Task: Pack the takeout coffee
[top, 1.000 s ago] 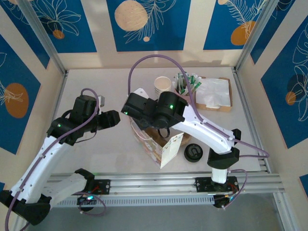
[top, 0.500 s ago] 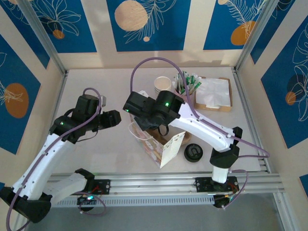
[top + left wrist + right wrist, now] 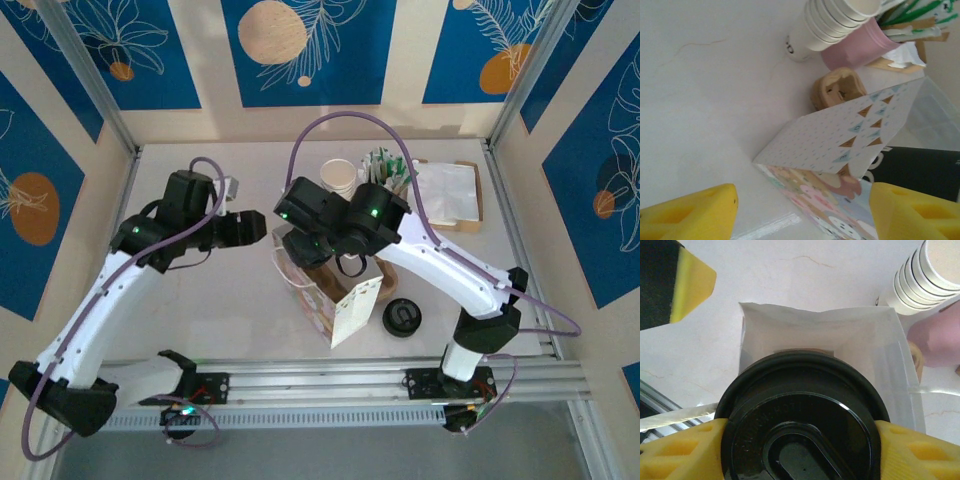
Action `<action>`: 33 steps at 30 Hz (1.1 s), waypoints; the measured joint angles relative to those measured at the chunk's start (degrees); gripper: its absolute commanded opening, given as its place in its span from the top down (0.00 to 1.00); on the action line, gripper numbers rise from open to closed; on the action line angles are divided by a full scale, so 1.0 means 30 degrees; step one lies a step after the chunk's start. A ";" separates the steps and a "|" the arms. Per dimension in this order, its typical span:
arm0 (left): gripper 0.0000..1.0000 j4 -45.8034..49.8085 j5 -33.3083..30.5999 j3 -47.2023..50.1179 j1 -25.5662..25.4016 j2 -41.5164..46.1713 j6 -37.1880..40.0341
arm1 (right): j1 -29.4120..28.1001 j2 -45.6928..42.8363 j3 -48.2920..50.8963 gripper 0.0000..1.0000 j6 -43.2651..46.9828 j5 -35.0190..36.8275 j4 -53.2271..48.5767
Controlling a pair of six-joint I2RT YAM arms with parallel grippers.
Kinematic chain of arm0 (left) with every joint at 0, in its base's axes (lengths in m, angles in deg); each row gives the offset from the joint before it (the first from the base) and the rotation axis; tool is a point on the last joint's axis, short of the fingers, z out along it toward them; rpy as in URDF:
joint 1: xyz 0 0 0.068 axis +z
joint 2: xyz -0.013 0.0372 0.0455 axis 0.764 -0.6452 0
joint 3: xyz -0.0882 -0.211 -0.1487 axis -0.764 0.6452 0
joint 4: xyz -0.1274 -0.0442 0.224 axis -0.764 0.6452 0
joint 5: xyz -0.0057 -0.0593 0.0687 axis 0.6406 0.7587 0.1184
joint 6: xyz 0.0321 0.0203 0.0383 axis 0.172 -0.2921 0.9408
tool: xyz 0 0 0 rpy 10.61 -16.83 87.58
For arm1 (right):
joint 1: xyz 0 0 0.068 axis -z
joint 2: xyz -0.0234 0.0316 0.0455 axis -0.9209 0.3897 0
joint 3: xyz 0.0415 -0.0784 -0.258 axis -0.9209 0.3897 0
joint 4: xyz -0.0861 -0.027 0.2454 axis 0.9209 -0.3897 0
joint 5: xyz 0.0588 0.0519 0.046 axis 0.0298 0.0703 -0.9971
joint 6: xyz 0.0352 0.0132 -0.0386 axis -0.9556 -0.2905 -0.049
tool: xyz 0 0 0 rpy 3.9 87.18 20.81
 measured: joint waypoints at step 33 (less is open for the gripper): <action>0.26 -0.2499 0.4328 0.0656 0.0015 -0.1639 0.1537 | 0.2557 -0.1304 0.7453 0.59 0.0146 -0.2535 0.4175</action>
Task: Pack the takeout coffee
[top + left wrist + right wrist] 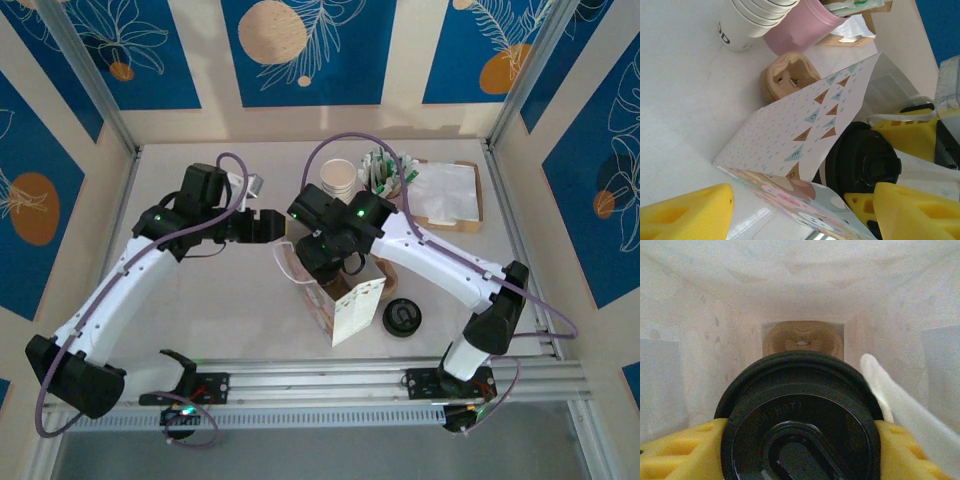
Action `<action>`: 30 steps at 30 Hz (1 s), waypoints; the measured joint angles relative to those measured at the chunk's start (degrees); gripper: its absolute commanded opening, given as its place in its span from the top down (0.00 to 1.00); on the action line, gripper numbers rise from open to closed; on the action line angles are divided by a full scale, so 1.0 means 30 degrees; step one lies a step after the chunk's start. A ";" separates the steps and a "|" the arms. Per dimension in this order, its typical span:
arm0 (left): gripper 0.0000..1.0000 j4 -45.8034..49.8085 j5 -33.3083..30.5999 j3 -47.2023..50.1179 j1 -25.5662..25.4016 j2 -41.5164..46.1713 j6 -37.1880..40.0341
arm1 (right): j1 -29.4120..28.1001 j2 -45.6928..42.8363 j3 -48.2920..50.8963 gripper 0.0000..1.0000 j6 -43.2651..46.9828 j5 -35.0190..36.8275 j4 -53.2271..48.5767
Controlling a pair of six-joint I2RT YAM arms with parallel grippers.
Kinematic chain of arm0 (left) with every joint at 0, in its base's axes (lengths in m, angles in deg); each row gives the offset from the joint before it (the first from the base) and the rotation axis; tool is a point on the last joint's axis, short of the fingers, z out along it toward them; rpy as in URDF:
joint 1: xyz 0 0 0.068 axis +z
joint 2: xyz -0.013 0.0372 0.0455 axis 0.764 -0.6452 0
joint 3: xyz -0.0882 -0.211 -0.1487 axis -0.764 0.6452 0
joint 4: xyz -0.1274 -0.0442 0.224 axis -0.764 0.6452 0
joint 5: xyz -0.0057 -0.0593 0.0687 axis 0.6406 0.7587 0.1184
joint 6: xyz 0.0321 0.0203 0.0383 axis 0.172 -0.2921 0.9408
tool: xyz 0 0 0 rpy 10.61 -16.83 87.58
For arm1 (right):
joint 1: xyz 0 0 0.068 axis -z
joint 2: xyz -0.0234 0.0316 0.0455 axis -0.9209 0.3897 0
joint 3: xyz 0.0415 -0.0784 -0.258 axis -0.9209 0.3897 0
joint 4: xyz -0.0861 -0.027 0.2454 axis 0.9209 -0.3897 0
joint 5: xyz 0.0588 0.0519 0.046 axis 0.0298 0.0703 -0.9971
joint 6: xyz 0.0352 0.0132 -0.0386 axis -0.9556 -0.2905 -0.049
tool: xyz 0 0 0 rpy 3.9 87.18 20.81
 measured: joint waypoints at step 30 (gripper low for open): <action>0.29 -0.0495 -0.1617 0.0510 0.0007 -0.0058 -0.0823 | 0.0306 -0.0576 0.3767 0.62 0.0000 0.0219 0.3483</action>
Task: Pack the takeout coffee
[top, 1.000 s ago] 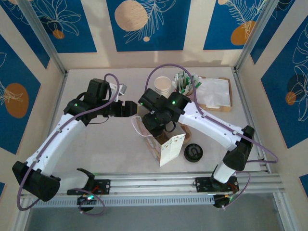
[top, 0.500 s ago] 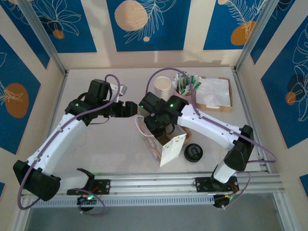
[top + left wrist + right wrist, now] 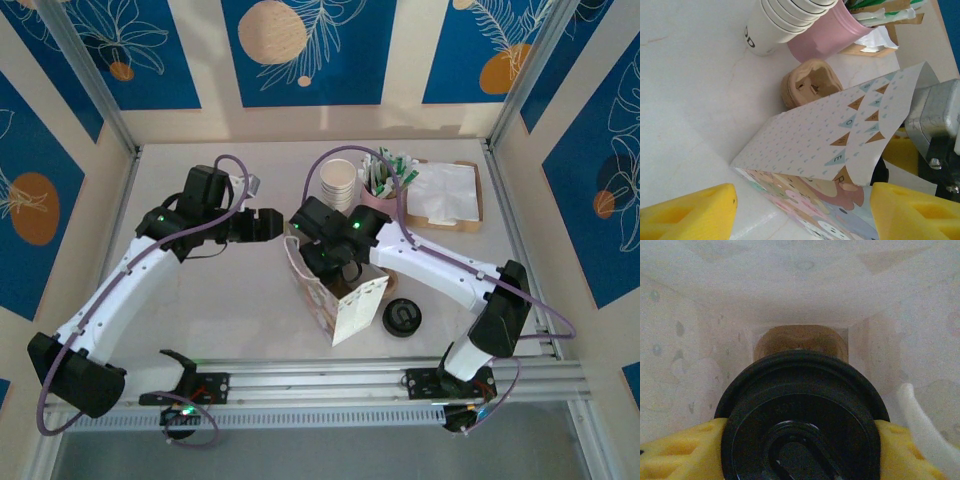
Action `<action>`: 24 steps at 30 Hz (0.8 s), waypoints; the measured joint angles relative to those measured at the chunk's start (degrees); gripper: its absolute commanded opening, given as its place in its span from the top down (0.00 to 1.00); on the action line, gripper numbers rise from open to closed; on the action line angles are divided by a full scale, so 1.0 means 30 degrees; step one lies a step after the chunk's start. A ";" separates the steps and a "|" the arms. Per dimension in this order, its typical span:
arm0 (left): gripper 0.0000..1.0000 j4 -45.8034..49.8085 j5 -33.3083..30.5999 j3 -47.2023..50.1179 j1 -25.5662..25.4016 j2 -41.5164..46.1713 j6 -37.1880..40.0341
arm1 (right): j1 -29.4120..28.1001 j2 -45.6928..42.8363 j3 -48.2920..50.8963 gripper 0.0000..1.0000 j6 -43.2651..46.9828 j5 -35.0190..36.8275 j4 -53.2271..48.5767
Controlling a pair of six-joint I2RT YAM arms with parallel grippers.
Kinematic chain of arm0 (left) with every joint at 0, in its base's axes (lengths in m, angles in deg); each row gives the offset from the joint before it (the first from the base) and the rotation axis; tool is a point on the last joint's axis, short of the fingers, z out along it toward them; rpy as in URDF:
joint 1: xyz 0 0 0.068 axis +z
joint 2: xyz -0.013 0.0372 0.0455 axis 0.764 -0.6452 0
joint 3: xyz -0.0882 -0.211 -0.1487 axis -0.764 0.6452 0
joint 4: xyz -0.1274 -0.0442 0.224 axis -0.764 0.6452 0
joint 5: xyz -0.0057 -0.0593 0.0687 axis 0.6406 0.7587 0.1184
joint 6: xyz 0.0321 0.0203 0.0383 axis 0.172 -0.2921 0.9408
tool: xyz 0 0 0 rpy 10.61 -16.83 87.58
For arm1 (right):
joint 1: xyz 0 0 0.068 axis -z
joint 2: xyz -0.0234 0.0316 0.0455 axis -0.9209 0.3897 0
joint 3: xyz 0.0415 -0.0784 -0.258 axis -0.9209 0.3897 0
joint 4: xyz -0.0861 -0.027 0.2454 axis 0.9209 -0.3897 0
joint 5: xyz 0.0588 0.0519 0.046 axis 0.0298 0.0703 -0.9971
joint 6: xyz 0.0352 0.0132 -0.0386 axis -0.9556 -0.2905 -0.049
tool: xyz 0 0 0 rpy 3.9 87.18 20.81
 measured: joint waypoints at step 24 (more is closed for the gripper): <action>0.33 -0.0554 -0.1064 0.1005 0.0000 0.0510 -0.0816 | -0.0044 0.0189 -0.0313 0.62 0.0000 -0.0102 0.0270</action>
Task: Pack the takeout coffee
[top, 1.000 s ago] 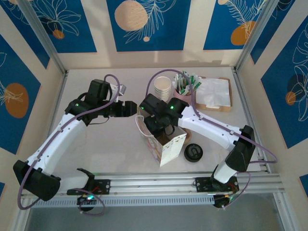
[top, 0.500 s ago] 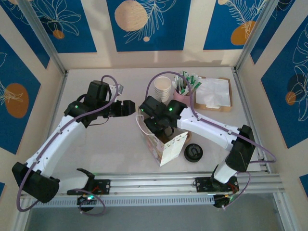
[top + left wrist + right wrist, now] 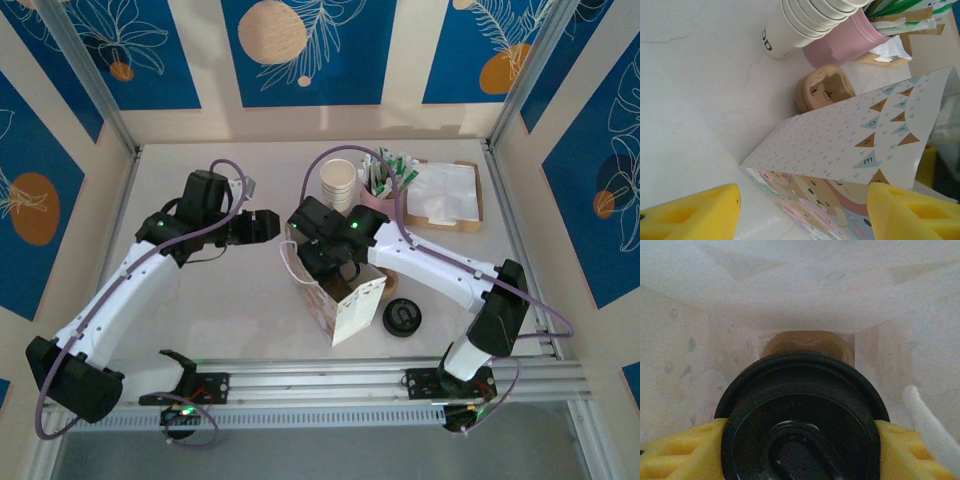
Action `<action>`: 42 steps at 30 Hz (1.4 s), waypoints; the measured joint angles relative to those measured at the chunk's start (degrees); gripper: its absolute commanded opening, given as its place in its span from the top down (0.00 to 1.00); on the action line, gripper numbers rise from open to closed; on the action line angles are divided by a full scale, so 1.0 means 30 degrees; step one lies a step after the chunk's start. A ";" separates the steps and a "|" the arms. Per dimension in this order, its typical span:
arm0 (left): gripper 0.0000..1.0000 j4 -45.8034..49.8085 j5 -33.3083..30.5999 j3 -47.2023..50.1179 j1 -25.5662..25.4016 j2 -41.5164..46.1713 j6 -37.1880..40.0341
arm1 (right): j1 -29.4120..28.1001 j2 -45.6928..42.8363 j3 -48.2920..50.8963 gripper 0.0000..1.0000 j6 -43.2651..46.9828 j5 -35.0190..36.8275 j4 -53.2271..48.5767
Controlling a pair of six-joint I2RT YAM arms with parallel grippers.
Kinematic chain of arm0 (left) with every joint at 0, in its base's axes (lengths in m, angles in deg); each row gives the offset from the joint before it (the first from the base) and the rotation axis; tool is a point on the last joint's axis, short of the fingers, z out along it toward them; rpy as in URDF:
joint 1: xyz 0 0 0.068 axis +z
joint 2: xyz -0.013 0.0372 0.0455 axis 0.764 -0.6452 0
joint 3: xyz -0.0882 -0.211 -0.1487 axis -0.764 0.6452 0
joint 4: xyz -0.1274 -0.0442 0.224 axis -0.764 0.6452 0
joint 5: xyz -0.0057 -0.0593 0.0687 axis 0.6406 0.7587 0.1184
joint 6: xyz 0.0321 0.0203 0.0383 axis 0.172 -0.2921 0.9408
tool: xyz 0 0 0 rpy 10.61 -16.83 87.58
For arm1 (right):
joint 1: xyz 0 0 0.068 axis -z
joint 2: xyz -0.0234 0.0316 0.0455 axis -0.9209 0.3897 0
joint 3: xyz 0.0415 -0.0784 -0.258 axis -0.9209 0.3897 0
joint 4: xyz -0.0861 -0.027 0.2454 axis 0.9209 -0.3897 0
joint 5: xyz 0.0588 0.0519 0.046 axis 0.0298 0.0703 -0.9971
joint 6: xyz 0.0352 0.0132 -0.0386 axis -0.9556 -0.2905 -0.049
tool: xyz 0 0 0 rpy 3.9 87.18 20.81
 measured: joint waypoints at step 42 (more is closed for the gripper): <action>0.30 0.0175 -0.0372 0.0138 0.0000 0.0750 -0.0087 | -0.1982 -0.0423 -0.4328 0.63 -0.0015 0.0342 -0.4830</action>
